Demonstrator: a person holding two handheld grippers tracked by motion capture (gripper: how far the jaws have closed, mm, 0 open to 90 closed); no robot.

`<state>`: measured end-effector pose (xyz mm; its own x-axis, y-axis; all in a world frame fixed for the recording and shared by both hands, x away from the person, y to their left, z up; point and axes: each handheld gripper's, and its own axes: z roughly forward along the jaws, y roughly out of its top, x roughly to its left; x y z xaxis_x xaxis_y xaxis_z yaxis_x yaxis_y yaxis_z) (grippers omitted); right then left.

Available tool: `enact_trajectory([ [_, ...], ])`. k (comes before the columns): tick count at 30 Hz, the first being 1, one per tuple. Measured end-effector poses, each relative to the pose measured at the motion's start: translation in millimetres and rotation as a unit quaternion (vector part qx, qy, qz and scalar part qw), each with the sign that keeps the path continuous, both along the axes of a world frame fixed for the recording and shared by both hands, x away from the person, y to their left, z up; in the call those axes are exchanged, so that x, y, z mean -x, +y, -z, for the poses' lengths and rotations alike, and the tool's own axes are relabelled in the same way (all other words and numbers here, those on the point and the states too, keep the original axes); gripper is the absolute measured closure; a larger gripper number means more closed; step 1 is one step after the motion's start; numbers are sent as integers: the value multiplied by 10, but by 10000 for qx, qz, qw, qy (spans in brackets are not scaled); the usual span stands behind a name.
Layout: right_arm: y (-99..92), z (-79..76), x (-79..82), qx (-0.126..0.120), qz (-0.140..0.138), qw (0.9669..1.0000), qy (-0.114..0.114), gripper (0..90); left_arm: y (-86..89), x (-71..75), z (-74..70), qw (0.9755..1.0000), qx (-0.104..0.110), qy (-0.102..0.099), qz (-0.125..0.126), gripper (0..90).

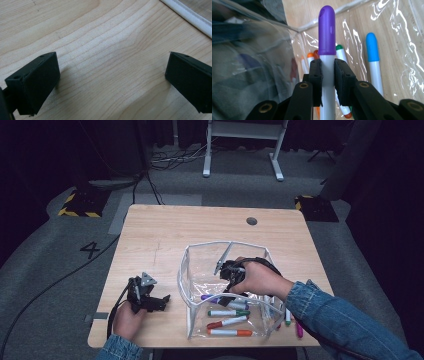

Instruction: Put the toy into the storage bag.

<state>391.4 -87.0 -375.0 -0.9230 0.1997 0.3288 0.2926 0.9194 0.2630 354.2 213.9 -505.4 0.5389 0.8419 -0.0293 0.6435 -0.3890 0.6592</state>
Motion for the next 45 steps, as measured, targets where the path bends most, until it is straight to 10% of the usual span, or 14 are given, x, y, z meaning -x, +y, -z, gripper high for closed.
enact_trajectory([
  [19, 84, 314, -1, 715, -281, 9970, 44, 767, 1, 0, 0, 10000, 2, 3, 5, 0],
  [23, 81, 349, -25, 432, -326, 9981, -289, 533, 0, 0, 0, 10000, -1, 0, 2, 0],
  [29, -7, 3, -101, -266, -34, 9931, -1141, 434, 0, -2, -1, 10000, -6, 0, 6, 0],
  [45, -811, -1016, 72, -1294, 1098, 9685, -1821, 440, 0, -2, -1, 10000, -7, -1, 6, 0],
])
